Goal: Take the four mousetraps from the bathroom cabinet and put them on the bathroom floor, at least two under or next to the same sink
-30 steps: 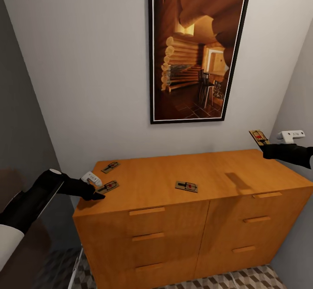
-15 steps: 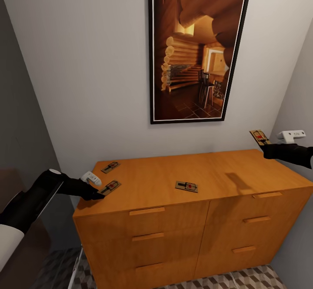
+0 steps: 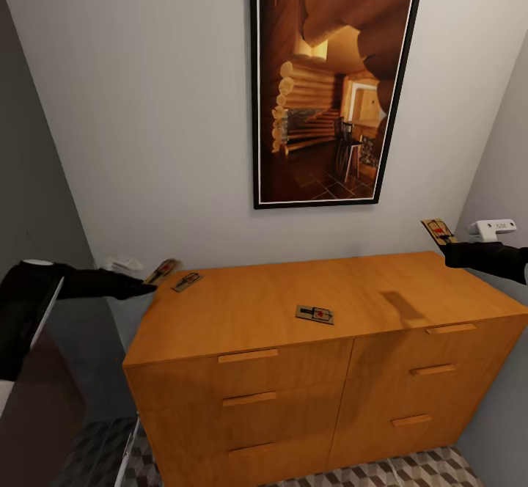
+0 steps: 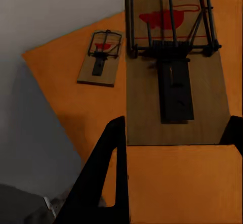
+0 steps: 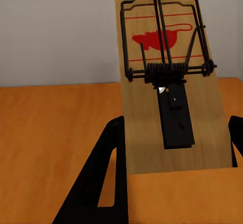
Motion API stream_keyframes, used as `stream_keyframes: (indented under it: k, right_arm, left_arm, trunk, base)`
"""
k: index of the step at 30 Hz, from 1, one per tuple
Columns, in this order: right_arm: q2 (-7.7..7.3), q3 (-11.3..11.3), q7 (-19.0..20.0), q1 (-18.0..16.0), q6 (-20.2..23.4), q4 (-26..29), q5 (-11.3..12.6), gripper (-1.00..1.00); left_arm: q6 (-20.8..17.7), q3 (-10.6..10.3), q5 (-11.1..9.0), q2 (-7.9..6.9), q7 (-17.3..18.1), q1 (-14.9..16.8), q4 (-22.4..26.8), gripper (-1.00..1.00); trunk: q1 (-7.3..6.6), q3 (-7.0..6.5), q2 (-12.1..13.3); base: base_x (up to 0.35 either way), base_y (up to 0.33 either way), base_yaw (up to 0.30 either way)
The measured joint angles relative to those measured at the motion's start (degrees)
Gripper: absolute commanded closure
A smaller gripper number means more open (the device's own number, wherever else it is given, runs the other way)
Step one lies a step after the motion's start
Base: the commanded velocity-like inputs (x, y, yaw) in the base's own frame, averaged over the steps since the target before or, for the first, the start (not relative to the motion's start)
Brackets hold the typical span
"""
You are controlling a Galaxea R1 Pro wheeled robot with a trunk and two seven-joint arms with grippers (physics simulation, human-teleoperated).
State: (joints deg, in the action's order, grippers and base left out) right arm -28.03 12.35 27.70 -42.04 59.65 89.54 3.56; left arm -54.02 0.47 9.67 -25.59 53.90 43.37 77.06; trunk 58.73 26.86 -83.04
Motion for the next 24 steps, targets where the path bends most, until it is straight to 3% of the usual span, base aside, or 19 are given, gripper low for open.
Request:
stream_keyframes:
  k: [4, 17, 20, 22, 24]
  right_arm:
    - [0.0, -0.1, 0.0, 0.0, 0.0, 0.0, 0.0, 1.0]
    - [0.31, -0.2, 0.0, 0.0, 0.0, 0.1, 0.1, 1.0]
    - [0.68, -0.2, 0.1, 0.0, 0.0, 0.1, 0.2, 1.0]
    - [1.08, -0.8, 0.1, 0.0, 0.0, 0.2, 0.3, 1.0]
    - [1.65, -2.6, -0.1, 0.0, 0.0, 0.2, 0.4, 1.0]
  left_arm:
    - [-2.2, 0.8, 0.0, -0.63, 0.1, 0.0, 4.3, 1.0]
    - [-4.9, 1.0, 0.1, 0.22, -0.2, 0.0, 5.4, 1.0]
    - [-5.1, 1.0, 0.1, 2.25, -1.2, -0.1, 5.4, 1.0]
    - [-5.3, 1.1, 0.6, 6.23, -5.8, 0.0, 5.4, 1.0]
    - [-5.5, 1.3, 1.6, 11.79, -15.4, 0.0, 5.4, 1.0]
  trunk:
    - [0.0, 0.0, 0.0]
    - [0.0, 0.0, 0.0]
    - [0.0, 0.0, 0.0]
    - [0.01, 0.01, 0.0]
    - [0.01, 0.01, 0.0]
  base:
    - [0.0, 0.0, 0.0]
    - [0.0, 0.0, 0.0]
    - [0.0, 0.0, 0.0]
    - [0.0, 0.0, 0.0]
    - [0.0, 0.0, 0.0]
